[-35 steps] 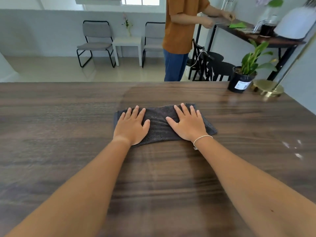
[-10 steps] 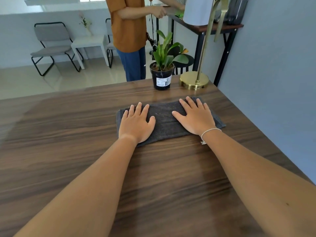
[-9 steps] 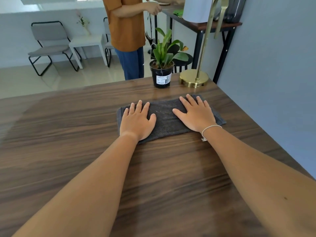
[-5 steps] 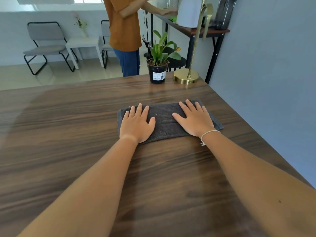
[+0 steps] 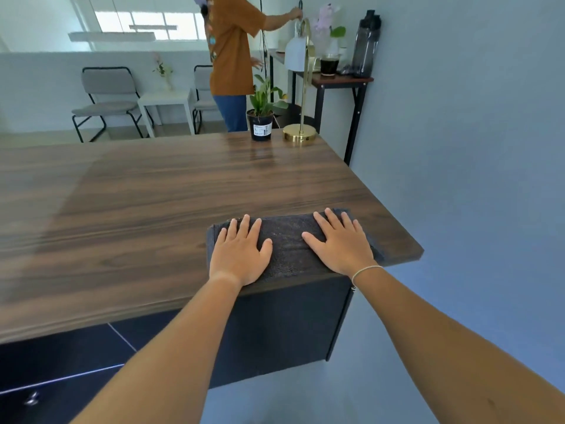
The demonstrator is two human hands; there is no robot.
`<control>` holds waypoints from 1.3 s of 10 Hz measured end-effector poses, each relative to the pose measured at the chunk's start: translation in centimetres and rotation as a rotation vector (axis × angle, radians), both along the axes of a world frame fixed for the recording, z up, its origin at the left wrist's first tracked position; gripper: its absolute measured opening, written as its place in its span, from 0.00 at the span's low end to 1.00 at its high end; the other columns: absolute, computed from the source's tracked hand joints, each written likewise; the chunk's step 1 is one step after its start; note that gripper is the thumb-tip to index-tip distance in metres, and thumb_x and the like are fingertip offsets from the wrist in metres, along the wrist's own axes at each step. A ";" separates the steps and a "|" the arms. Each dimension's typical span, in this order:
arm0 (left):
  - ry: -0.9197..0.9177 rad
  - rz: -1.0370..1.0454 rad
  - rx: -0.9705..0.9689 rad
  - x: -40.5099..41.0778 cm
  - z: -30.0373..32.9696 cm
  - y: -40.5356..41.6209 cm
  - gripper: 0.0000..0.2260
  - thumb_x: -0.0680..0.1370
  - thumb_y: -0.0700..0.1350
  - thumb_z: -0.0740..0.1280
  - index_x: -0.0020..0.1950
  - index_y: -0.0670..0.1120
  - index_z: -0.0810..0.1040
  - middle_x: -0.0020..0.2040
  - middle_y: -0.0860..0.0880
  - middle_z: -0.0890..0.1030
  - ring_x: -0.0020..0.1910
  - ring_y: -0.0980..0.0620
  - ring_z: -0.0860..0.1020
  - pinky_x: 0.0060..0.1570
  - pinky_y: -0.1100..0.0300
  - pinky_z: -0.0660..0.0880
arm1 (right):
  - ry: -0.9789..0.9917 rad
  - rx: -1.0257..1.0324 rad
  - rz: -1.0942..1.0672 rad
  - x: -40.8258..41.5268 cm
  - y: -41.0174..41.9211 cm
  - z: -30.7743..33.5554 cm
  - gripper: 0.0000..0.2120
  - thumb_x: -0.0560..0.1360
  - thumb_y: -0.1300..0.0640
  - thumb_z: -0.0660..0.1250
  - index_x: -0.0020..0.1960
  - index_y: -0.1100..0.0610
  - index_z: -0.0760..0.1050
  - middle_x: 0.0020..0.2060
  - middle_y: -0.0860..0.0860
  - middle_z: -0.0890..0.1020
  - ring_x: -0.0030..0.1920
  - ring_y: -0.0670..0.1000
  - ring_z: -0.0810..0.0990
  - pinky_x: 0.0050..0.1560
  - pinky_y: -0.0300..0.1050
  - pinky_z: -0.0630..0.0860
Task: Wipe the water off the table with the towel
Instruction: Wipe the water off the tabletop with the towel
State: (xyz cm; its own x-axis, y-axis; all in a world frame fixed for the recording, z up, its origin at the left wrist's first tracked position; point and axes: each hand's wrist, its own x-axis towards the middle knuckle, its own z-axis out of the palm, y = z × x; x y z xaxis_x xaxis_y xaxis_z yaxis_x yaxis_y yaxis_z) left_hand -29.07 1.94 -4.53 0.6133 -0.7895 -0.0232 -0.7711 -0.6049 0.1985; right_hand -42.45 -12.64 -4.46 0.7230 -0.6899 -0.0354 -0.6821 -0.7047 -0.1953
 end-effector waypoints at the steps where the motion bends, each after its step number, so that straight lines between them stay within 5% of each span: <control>1: -0.005 0.000 -0.006 -2.9 0.0 1.4 0.27 0.81 0.57 0.46 0.78 0.50 0.49 0.80 0.48 0.48 0.79 0.46 0.46 0.76 0.51 0.43 | -0.008 0.001 0.000 -2.8 1.3 -0.1 0.32 0.77 0.34 0.45 0.78 0.45 0.50 0.79 0.48 0.50 0.78 0.56 0.47 0.76 0.54 0.43; 6: 0.003 0.009 0.025 -0.9 0.6 -1.5 0.26 0.81 0.57 0.46 0.78 0.52 0.48 0.80 0.49 0.47 0.79 0.47 0.46 0.76 0.51 0.44 | 0.008 0.001 0.009 -0.8 -2.0 0.1 0.32 0.77 0.33 0.45 0.78 0.44 0.49 0.79 0.47 0.50 0.78 0.55 0.46 0.76 0.53 0.42; 13: 0.009 -0.146 -0.010 14.9 -0.3 -19.6 0.27 0.80 0.58 0.46 0.78 0.52 0.49 0.80 0.49 0.48 0.79 0.47 0.46 0.76 0.51 0.44 | 0.045 -0.017 -0.147 13.3 -18.6 -0.2 0.32 0.77 0.33 0.45 0.77 0.43 0.48 0.79 0.46 0.49 0.78 0.56 0.46 0.76 0.53 0.44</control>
State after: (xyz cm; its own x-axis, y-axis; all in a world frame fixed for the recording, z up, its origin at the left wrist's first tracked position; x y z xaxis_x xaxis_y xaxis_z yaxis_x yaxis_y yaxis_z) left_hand -14.18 -17.68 -4.78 0.4916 -0.8706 -0.0202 -0.8490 -0.4843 0.2111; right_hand -29.13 -31.19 -4.65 0.6120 -0.7891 -0.0529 -0.7860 -0.5996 -0.1505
